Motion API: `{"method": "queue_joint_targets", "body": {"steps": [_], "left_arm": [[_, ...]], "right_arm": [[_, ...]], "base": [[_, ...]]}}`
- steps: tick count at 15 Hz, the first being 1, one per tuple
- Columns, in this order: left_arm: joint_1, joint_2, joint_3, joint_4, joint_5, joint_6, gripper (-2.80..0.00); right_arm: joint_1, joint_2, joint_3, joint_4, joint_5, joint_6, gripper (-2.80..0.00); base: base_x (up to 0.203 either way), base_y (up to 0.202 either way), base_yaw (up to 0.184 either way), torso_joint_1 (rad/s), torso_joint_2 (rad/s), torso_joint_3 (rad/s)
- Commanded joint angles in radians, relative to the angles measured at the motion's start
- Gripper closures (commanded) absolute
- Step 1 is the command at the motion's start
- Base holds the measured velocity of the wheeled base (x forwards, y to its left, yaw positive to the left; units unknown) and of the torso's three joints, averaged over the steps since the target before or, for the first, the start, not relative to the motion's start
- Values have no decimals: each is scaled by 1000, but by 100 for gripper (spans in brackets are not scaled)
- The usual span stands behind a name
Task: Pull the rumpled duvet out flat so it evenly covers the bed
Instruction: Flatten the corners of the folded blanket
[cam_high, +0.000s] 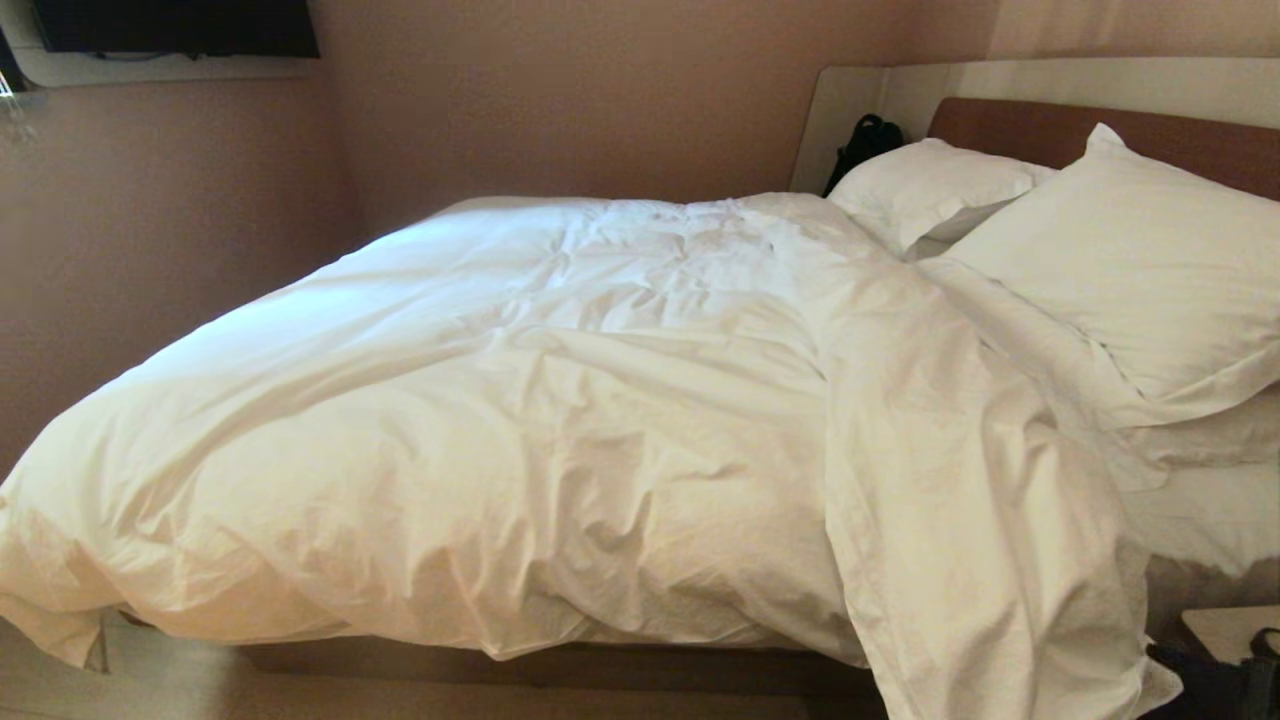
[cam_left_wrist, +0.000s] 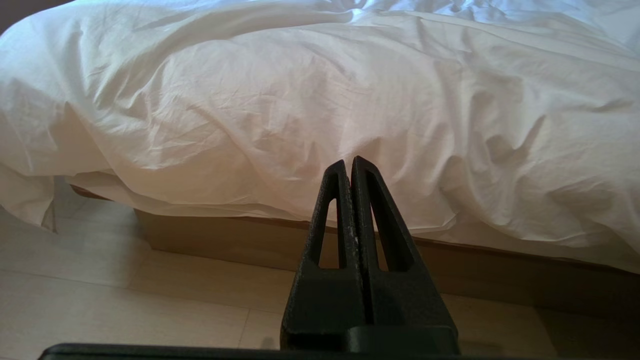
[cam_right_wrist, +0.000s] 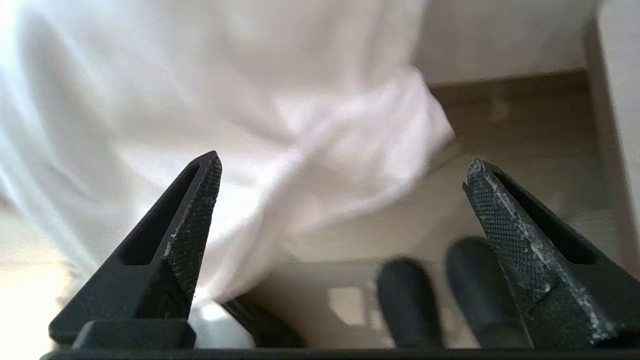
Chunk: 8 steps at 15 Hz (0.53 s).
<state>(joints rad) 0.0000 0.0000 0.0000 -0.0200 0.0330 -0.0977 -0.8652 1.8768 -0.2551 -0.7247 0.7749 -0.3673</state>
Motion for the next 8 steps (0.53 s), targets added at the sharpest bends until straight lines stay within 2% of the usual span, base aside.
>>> {"method": "queue_joint_targets", "body": {"steps": [1,4,5,6,8], "left_arm": [[0,0,0,0,1,-2,0],[0,0,0,0,1,-1,0],[0,0,0,0,1,-1,0],[0,0,0,0,1,-1,0],[0,0,0,0,1,-1,0]], "right_arm": [[32,-65,-44,289,3,511,-280],[43,-102,-163,607,2,523,-280],[41,-107,-206,665,-10,513,-280],[19,-102,-221,672,-45,451,-280],[-34,-70,-235,658,-108,237,-280]], "base": [[0,0,0,0,0,0],[0,0,0,0,0,0],[0,0,0,0,0,0],[0,0,0,0,0,0],[0,0,0,0,0,0]]}}
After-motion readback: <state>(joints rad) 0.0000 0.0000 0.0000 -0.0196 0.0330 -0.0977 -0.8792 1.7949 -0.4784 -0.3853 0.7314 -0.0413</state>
